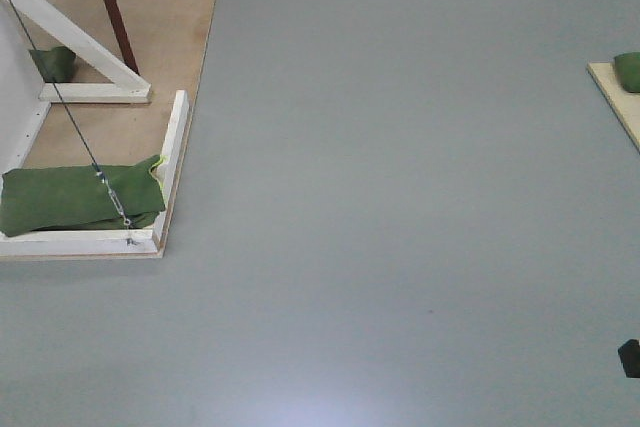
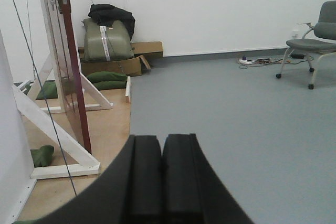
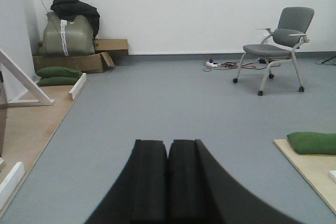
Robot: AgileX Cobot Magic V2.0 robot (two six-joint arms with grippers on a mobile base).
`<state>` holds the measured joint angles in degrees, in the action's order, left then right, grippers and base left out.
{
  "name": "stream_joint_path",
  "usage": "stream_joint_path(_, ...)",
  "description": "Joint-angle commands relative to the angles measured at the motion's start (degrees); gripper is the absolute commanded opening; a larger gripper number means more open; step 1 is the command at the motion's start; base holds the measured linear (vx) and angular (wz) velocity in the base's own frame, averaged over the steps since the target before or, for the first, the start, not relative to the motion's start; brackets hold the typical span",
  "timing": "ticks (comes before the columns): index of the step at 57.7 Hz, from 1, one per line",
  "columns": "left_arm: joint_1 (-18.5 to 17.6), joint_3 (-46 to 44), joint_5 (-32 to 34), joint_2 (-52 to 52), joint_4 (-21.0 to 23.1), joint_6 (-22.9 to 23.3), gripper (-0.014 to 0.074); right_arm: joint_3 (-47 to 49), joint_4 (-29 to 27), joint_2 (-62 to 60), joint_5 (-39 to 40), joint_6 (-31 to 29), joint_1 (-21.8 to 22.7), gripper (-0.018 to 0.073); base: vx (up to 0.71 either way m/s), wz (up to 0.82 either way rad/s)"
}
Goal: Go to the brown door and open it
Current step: 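Drive the base forward toward the brown wooden door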
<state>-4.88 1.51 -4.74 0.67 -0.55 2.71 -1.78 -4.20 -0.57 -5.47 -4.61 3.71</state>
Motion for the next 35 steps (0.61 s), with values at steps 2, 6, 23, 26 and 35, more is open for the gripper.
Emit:
stream_joint_path(2,-0.2,-0.9,4.7,0.7,0.0,0.5,-0.0003,-0.3,0.4,-0.8,4.4,-0.3,0.0,0.0,0.29,-0.02)
stream_joint_path(6,-0.2,-0.9,4.7,0.7,0.0,0.5,-0.0003,-0.3,0.4,-0.8,4.4,-0.3,0.0,0.0,0.31,0.01)
stream_joint_path(23,-0.2,-0.9,4.7,0.7,0.0,0.5,-0.0003,-0.3,0.4,-0.8,4.4,-0.3,0.0,0.0,0.35,0.04)
stream_joint_path(26,-0.2,-0.9,4.7,0.7,0.0,0.5,-0.0003,-0.3,0.4,-0.8,4.4,-0.3,0.0,0.0,0.4,0.03)
stream_joint_path(35,-0.2,-0.9,4.7,0.7,0.0,0.5,-0.0003,-0.3,0.4,-0.8,4.4,-0.3,0.0,0.0,0.43,0.02)
